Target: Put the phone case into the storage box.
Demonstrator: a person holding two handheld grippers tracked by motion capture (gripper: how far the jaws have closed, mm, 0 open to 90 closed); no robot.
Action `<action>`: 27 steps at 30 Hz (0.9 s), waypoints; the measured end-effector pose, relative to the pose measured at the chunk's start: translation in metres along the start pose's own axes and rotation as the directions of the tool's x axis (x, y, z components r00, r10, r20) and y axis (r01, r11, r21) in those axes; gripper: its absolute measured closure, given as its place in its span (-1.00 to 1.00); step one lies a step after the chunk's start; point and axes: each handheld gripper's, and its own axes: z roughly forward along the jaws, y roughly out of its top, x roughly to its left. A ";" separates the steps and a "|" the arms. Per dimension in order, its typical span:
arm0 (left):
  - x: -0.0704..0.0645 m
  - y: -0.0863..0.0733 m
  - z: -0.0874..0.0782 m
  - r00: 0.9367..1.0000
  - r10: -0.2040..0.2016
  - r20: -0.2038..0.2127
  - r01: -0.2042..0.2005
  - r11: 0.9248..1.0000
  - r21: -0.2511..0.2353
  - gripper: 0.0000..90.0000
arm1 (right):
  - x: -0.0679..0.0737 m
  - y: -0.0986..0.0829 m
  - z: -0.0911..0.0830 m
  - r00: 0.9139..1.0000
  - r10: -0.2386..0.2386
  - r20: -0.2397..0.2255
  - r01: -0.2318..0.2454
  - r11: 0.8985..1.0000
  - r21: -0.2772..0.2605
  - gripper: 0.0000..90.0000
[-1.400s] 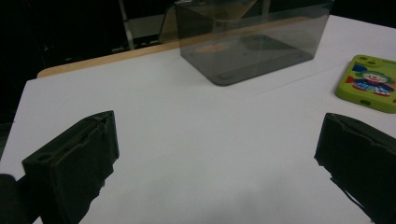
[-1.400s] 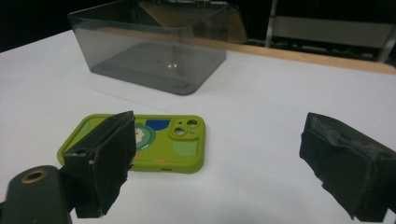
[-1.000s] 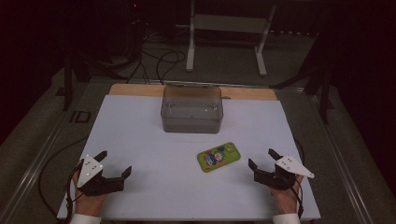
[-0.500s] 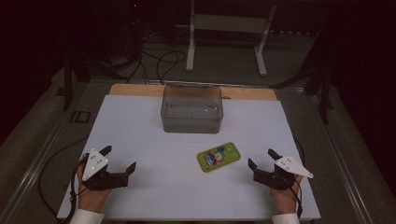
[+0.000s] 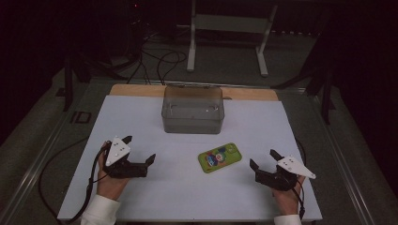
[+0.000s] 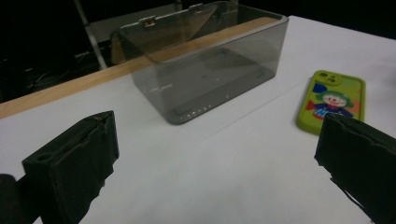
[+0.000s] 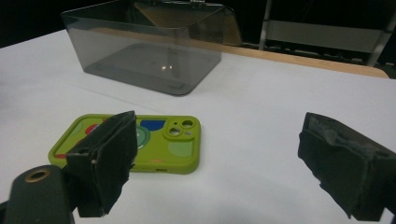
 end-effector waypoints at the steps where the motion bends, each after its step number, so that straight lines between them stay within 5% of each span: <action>1: -0.001 0.002 0.002 1.000 -0.001 0.004 0.001 1.000 0.001 -1.00 | 0.000 0.000 0.000 1.000 0.000 0.000 0.000 1.000 0.000 -0.74; 16: -0.016 0.023 0.038 0.998 0.023 0.059 -0.025 0.999 0.029 -1.00 | -0.002 -0.001 0.001 1.000 0.000 0.007 0.000 1.000 0.008 -0.75; 27: -0.032 0.038 0.080 0.988 0.074 0.138 -0.090 0.989 0.113 -1.00 | -0.004 -0.002 0.001 1.000 0.001 0.008 -0.001 1.000 0.019 -0.76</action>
